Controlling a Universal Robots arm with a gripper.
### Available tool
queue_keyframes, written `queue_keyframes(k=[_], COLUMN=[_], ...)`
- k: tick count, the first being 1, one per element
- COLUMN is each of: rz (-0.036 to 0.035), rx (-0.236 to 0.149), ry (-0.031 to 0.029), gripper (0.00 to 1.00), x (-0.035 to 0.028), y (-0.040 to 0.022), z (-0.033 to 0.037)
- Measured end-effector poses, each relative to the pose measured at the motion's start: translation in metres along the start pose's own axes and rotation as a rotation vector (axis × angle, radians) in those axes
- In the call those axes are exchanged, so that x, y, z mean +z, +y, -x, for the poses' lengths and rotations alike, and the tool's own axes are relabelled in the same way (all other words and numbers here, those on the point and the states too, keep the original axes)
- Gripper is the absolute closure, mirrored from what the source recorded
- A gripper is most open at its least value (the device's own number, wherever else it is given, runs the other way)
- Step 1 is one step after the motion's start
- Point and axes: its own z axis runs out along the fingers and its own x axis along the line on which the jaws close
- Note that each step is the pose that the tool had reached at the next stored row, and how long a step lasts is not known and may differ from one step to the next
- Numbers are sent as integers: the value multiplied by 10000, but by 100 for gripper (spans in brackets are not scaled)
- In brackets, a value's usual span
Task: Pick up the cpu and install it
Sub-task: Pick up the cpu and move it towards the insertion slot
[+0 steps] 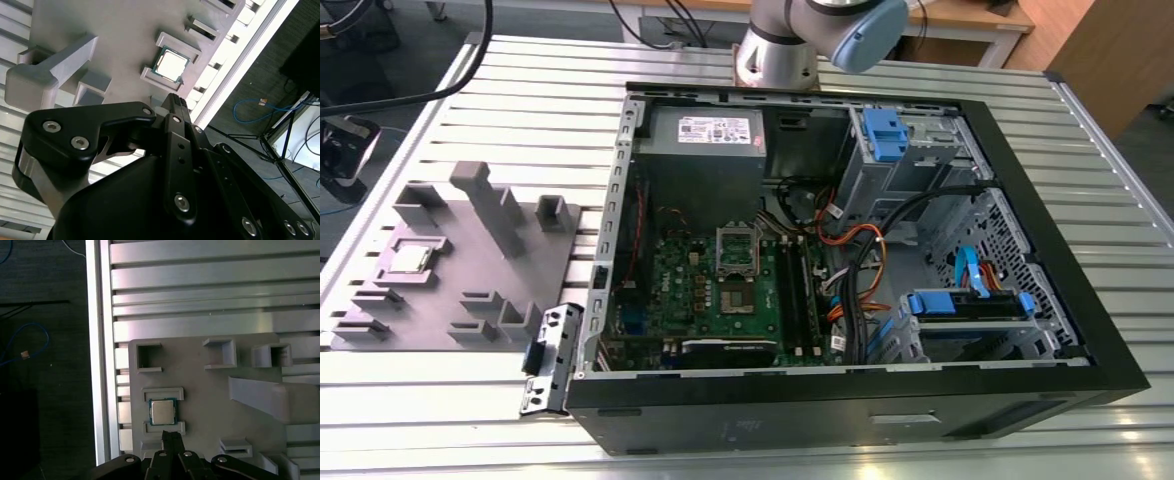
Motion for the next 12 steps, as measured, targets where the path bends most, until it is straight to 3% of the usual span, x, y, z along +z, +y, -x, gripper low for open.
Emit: queue_keyframes(k=[7,12], rz=[0,1], rx=[0,0], ry=[2,1], gripper=[89,89], x=[1,58], y=[0,-2], z=[0,2])
